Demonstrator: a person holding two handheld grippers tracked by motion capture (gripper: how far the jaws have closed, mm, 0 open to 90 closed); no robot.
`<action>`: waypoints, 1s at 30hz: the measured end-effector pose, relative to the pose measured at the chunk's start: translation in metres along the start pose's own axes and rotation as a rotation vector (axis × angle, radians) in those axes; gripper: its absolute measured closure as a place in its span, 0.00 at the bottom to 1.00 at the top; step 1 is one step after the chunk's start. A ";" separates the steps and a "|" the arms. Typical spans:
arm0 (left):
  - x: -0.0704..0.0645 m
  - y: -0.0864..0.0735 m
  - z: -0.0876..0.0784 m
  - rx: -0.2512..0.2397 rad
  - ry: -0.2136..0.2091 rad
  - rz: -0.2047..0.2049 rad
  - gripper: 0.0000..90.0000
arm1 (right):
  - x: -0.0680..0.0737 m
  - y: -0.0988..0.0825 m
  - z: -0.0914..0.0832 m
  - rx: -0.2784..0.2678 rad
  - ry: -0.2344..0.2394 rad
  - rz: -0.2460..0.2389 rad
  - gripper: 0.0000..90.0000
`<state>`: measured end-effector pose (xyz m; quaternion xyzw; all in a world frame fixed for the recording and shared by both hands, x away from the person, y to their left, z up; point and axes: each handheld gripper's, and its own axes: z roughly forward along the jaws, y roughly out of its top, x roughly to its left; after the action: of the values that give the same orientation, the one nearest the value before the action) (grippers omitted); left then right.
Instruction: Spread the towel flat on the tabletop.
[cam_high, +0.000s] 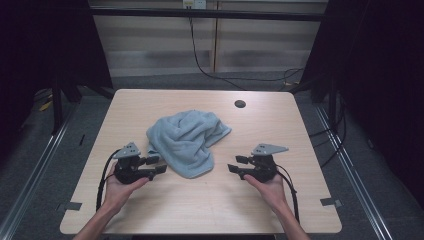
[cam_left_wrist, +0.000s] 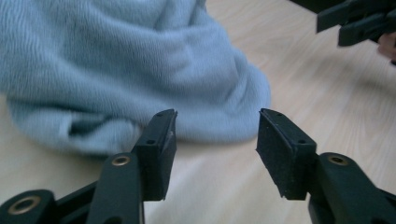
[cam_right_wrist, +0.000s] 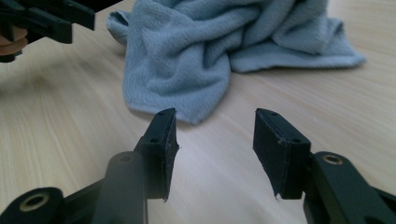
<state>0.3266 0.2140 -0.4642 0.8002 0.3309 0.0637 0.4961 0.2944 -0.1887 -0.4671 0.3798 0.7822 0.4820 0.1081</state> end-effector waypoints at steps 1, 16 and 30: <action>0.005 0.002 0.004 -0.010 -0.003 -0.014 0.56 | 0.000 0.004 0.007 0.003 0.008 -0.005 0.56; 0.023 -0.010 0.030 0.043 0.013 -0.019 0.57 | -0.008 0.035 0.100 0.042 0.110 -0.025 0.55; 0.021 -0.017 0.043 0.100 0.026 -0.011 0.63 | 0.005 0.019 0.100 0.074 0.200 -0.015 0.95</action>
<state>0.3538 0.1991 -0.5043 0.8213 0.3443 0.0547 0.4515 0.3543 -0.1133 -0.5017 0.3275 0.8091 0.4876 0.0189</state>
